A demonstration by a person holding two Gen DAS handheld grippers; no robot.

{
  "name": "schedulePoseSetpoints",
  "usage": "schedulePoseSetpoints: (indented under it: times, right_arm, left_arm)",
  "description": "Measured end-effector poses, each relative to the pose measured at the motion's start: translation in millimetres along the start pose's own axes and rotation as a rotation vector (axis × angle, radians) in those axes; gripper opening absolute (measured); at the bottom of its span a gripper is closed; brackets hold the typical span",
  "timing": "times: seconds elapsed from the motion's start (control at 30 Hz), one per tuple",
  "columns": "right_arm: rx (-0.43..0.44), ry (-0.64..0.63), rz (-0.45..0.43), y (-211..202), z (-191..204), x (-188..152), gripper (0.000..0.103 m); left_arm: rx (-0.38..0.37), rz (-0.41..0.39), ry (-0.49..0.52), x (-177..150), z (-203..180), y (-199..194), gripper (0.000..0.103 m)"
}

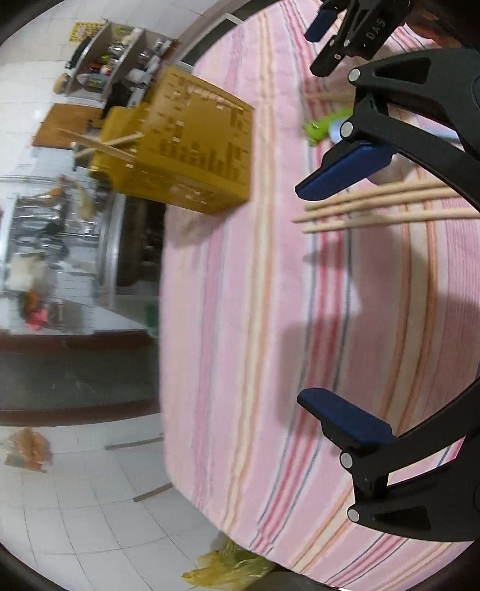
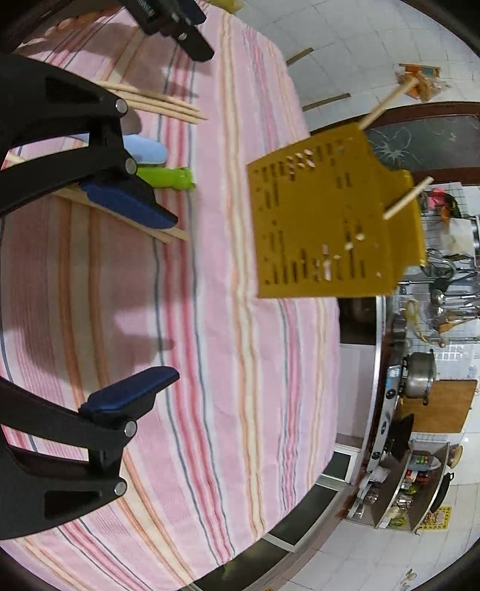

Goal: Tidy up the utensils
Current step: 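Grasp another chopstick with the left tool while the right tool grasps one too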

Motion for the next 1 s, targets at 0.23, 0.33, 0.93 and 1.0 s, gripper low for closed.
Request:
schedulePoseSetpoints:
  times: [0.23, 0.33, 0.93, 1.0]
  right_arm:
    - [0.016, -0.033, 0.029, 7, 18, -2, 0.073]
    - [0.035, -0.040, 0.057, 12, 23, -5, 0.047]
    - [0.125, 0.031, 0.123, 27, 27, -5, 0.017]
    - [0.137, 0.036, 0.122, 27, 25, -4, 0.015]
  left_arm:
    - [0.008, 0.054, 0.045, -14, -8, 18, 0.098]
    - [-0.001, 0.086, 0.041, -18, -7, 25, 0.098]
    - [-0.020, 0.178, 0.061, -28, -15, 40, 0.096]
    - [-0.016, 0.183, 0.068, -28, -18, 42, 0.094]
Point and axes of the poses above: each gripper's, at about its wrist camera, not at the fingertips, and y roughly the way its jaws point, z to its left, x to its top, the point moved 4 cm from there along y, roughly the way its jaws point
